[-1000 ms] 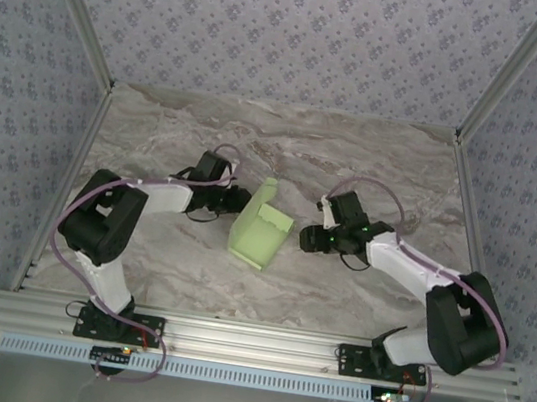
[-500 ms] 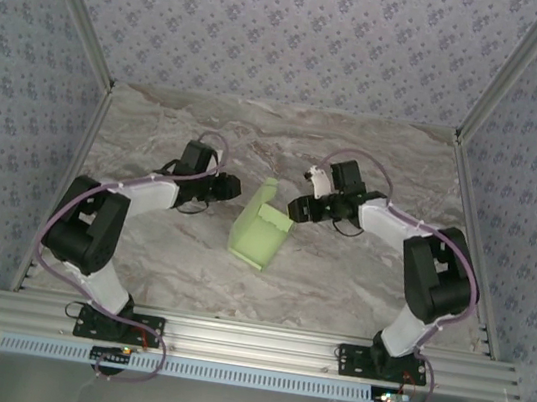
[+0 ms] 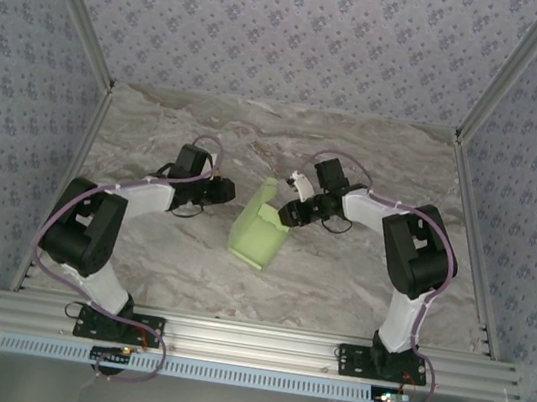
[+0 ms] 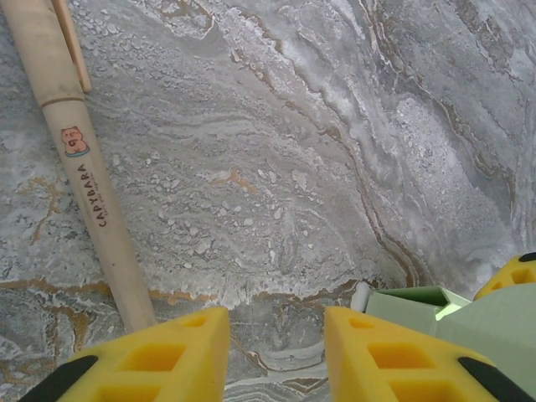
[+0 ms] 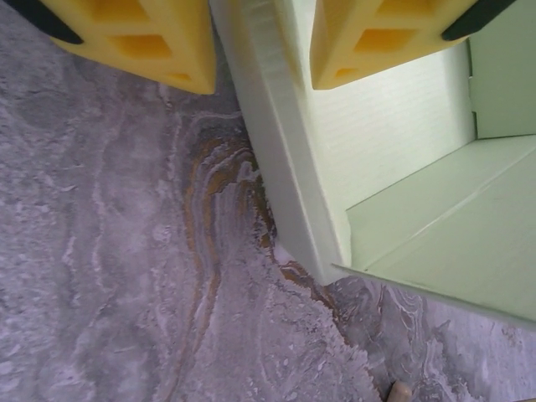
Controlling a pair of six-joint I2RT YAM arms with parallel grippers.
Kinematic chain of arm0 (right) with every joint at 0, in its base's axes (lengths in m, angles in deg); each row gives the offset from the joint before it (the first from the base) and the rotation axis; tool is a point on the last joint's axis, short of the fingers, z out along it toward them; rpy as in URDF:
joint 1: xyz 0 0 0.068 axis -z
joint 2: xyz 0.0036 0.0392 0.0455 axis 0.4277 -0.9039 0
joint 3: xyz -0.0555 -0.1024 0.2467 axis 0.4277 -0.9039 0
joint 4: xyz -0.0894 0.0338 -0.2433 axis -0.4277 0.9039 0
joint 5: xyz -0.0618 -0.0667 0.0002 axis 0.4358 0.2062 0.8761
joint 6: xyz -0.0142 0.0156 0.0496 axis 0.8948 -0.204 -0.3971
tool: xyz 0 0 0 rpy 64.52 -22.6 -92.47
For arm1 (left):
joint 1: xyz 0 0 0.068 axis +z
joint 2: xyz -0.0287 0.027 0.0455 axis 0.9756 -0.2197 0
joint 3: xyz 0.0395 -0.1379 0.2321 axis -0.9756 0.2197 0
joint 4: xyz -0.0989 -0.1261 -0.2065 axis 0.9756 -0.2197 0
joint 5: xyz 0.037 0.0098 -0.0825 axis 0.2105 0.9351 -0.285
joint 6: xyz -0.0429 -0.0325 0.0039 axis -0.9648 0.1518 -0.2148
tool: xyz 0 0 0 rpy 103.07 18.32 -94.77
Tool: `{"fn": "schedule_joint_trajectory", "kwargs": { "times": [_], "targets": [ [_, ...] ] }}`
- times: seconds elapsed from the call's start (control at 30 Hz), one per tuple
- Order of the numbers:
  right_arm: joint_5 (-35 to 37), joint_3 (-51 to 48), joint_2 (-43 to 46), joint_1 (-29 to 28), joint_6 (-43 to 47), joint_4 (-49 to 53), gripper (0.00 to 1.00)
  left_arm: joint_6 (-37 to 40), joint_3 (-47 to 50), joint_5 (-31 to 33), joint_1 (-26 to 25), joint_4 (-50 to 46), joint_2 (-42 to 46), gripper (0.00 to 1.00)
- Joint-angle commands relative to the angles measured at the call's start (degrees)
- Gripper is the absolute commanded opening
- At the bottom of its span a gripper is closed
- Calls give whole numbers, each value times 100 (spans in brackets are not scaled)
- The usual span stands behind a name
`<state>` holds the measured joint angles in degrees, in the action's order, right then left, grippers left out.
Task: Fold the paper box
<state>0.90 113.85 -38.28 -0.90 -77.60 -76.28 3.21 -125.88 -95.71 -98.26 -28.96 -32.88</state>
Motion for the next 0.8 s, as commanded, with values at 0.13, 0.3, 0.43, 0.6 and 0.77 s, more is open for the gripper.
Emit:
{"fn": "schedule_joint_trajectory", "kwargs": {
  "times": [0.13, 0.3, 0.43, 0.6, 0.77],
  "targets": [
    [825, 145, -64, -187, 164, 371, 21, 140, 124, -51, 56, 78, 220, 35],
    [1781, -177, 161, -418, -131, 230, 16, 166, 234, -2, 65, 78, 281, 35],
    [2808, -524, 457, -633, -465, 100, 15, 194, 308, 46, 74, 60, 326, 35],
    [3900, -643, 605, -896, -896, 261, 11, 204, 336, 47, 82, 60, 327, 35],
    [4546, -647, 626, -981, -1315, 516, 11, 204, 371, 55, 82, 68, 344, 35]
  ]
}}
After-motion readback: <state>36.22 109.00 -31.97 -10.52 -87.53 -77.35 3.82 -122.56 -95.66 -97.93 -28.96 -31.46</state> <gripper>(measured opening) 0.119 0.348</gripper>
